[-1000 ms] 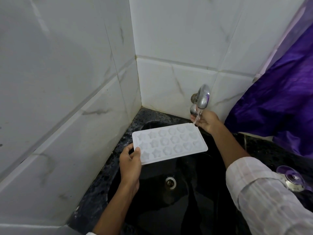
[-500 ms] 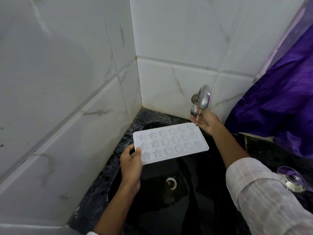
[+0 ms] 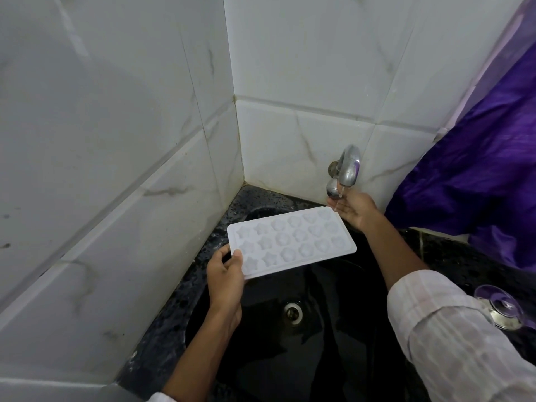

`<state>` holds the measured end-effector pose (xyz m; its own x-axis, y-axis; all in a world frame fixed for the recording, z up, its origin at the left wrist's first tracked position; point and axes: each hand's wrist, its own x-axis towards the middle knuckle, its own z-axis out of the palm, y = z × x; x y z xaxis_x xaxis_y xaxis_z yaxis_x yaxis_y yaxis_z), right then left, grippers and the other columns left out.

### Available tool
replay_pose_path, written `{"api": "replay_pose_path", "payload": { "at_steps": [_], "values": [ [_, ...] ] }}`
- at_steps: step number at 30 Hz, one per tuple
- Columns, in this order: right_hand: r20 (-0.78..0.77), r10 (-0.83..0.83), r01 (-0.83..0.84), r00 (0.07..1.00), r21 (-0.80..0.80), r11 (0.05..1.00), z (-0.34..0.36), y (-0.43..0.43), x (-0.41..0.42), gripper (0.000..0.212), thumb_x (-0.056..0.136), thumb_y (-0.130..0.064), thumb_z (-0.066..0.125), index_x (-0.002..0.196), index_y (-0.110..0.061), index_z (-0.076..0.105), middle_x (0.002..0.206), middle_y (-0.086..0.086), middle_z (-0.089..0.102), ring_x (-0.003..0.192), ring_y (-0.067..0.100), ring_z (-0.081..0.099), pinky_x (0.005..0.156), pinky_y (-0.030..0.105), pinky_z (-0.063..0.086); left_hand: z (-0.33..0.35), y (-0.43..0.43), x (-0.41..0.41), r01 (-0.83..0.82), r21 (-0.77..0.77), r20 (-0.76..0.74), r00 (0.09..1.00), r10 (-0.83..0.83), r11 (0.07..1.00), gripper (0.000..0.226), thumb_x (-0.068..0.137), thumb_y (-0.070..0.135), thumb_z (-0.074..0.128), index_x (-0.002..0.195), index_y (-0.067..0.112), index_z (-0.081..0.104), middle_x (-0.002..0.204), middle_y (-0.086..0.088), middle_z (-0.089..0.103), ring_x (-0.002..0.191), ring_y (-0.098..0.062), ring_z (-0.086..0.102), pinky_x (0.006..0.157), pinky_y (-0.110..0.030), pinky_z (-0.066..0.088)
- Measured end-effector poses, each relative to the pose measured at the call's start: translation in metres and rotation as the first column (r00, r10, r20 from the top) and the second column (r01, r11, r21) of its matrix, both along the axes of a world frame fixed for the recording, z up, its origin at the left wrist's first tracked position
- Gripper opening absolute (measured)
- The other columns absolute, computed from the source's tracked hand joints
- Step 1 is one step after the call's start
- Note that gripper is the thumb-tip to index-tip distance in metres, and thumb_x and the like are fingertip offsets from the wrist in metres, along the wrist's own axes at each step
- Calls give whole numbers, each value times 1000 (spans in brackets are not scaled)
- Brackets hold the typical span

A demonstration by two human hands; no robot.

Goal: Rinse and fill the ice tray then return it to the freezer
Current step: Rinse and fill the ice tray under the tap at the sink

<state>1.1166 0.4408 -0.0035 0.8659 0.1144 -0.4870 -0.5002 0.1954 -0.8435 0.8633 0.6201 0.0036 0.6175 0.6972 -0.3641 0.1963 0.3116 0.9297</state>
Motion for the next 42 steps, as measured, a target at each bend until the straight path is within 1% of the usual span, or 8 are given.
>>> {"api": "replay_pose_path", "payload": {
  "at_steps": [6, 9, 14, 20, 23, 26, 32, 42],
  "values": [
    [180, -5, 60, 984, -304, 951, -3, -5, -24, 36, 94, -43, 62, 98, -7, 65, 98, 6, 68, 93, 18, 69, 86, 34, 58, -2, 1, 3, -29, -17, -7, 1000, 29, 999, 16, 103, 13, 51, 116, 13, 60, 101, -4, 72, 90, -21, 71, 71, -34, 58],
    [308, -40, 143, 951, -323, 936, -6, -16, -51, 31, 97, -38, 55, 114, -12, 61, 108, 2, 68, 96, 14, 68, 84, 30, 56, -4, 2, 5, -35, -28, -12, 999, 34, 999, 18, 104, 14, 50, 119, 13, 59, 101, -3, 71, 90, -21, 71, 68, -33, 58],
    [417, 54, 127, 907, -393, 911, -18, -36, -92, 13, 97, -31, 58, 109, -27, 62, 110, -5, 69, 98, 7, 68, 85, 31, 56, -7, 1, 7, -39, -34, -16, 999, 38, 999, 17, 103, 14, 51, 118, 13, 58, 104, -5, 71, 93, -23, 71, 75, -37, 60],
    [334, 3, 107, 943, -312, 944, -6, -30, -59, 33, 97, -33, 58, 119, -9, 62, 111, 2, 68, 100, 13, 68, 85, 28, 55, -9, -4, 6, -34, -40, -13, 999, 34, 999, 21, 103, 13, 51, 123, 10, 59, 103, -5, 73, 92, -23, 73, 68, -32, 56],
    [227, 57, 5, 972, -265, 964, 6, -13, -26, 32, 93, -36, 62, 109, -8, 66, 108, 5, 71, 99, 18, 69, 86, 30, 56, -7, -4, 6, -32, -38, -13, 999, 32, 999, 22, 103, 14, 51, 123, 10, 59, 104, -5, 72, 91, -22, 72, 66, -31, 56],
    [146, 31, -4, 989, -184, 983, 12, 0, -8, 18, 93, -26, 65, 93, -8, 62, 97, 9, 70, 97, 24, 69, 91, 37, 56, -6, -4, 6, -30, -35, -9, 1000, 29, 999, 22, 103, 14, 51, 123, 11, 59, 99, -1, 72, 88, -19, 72, 61, -28, 56],
    [87, 2, 9, 996, -137, 990, 9, -1, 2, 24, 86, -21, 76, 92, -2, 63, 91, 13, 70, 92, 28, 70, 89, 36, 57, -6, -4, 8, -38, -36, 1, 999, 38, 999, 22, 103, 13, 52, 123, 11, 60, 103, -6, 73, 89, -22, 72, 62, -29, 56],
    [73, -3, 13, 997, -134, 991, 10, -1, 4, 22, 85, -18, 76, 84, -4, 59, 87, 13, 69, 80, 24, 70, 79, 32, 59, -2, -7, 11, -17, -51, 20, 1000, 18, 999, 25, 103, 13, 51, 127, 7, 58, 96, 0, 73, 88, -20, 73, 66, -32, 58]
  ]
}}
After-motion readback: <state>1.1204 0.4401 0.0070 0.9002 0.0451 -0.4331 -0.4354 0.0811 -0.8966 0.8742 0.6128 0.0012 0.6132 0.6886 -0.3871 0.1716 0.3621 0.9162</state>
